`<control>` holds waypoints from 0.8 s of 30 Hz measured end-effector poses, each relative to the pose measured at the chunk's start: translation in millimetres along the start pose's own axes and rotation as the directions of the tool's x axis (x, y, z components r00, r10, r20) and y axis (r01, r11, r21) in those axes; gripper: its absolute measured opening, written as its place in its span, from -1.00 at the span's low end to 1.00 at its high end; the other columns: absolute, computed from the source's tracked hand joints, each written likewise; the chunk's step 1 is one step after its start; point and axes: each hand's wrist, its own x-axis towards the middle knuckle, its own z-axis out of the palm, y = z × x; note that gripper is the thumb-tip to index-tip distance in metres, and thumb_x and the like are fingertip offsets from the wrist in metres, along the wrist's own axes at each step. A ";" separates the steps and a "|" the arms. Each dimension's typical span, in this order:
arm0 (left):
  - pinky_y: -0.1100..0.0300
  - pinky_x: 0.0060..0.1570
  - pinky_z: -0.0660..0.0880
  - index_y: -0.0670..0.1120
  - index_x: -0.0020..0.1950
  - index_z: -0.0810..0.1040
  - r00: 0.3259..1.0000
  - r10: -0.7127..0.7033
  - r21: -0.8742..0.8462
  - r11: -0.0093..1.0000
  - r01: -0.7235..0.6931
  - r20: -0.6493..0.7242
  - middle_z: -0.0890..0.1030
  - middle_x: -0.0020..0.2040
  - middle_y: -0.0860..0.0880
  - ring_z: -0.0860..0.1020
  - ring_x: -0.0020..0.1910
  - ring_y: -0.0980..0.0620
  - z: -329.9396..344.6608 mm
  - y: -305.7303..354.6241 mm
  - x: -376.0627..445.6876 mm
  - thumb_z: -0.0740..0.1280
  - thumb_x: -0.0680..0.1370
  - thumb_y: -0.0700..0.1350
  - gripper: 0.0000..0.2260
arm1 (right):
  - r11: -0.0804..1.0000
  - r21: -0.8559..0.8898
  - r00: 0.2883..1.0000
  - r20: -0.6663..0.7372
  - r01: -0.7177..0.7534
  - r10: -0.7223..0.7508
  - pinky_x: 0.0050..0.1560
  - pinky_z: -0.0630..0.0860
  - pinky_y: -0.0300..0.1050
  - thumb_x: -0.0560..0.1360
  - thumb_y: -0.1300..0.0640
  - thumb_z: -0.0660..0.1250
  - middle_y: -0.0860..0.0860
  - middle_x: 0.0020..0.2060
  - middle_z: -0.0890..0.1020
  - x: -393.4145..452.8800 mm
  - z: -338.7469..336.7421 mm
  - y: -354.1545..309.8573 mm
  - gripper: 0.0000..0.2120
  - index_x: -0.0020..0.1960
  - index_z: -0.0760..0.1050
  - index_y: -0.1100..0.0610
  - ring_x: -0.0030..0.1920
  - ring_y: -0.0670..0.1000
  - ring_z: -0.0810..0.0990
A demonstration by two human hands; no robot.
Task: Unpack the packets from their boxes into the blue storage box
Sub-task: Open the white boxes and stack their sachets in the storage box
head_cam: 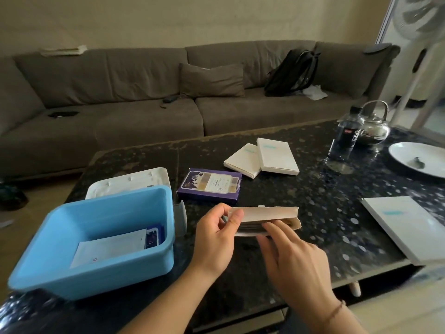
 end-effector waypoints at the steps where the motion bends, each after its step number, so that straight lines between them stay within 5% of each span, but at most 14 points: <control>1: 0.38 -0.29 0.41 -0.10 -0.07 0.60 1.000 -0.003 -0.001 1.000 0.003 0.013 0.55 -0.35 0.17 0.50 -0.32 0.23 0.0 -0.1 0.3 0.29 0.61 -0.02 -0.81 | 1.000 -0.025 1.000 0.028 -0.011 0.011 -0.65 0.25 -0.23 0.54 -0.08 0.16 -0.11 -0.16 0.64 0.2 2.3 -2.1 -0.69 -0.04 0.60 0.07 -0.55 -0.02 0.53; 6: 0.36 -0.35 0.39 -0.11 -0.08 0.59 0.999 -0.032 -0.046 0.998 0.033 0.023 0.52 -0.37 0.17 0.47 -0.36 0.20 0.2 -0.6 4.1 0.29 0.60 -0.01 -0.80 | 0.995 -0.093 0.992 0.126 -0.018 0.029 -0.62 0.08 -0.27 0.58 -0.13 0.12 -0.07 -0.04 0.56 1.0 11.0 -1.9 -0.68 0.05 0.56 0.02 -0.57 -0.04 0.48; 14: 0.30 -0.36 0.44 -0.09 -0.15 0.58 0.997 -0.060 -0.002 0.998 0.060 0.055 0.53 -0.40 0.13 0.50 -0.38 0.15 1.9 -6.7 -1.1 0.32 0.60 -0.03 -0.81 | 0.995 -0.082 0.998 -0.016 0.060 -0.062 -0.67 0.32 -0.16 0.57 -0.06 0.18 -0.10 -0.27 0.64 -13.2 18.3 11.4 -0.69 -0.19 0.61 0.05 -0.58 0.03 0.50; 19: 0.31 -0.37 0.41 -0.12 -0.15 0.61 0.994 -0.085 -0.022 0.996 0.087 0.066 0.52 -0.42 0.12 0.47 -0.40 0.17 0.4 -13.3 -5.1 0.34 0.60 -0.09 -0.83 | 0.987 -0.024 0.976 -0.147 0.157 -0.158 -0.59 0.43 -0.23 0.33 0.31 0.39 -0.09 -0.16 0.72 -32.6 18.6 17.3 -0.83 -0.19 0.69 0.08 -0.49 0.01 0.58; 24: 0.40 -0.36 0.42 -0.10 -0.06 0.64 0.994 -0.073 -0.030 0.997 0.076 0.079 0.61 -0.33 0.18 0.55 -0.35 0.21 -3.3 -14.9 -7.8 0.34 0.59 -0.11 -0.88 | 0.976 0.028 0.959 -0.197 0.215 -0.206 -0.47 0.55 -0.20 0.24 0.34 0.47 -0.04 -0.11 0.74 -46.4 4.6 18.1 -0.84 -0.25 0.70 0.13 -0.41 -0.02 0.65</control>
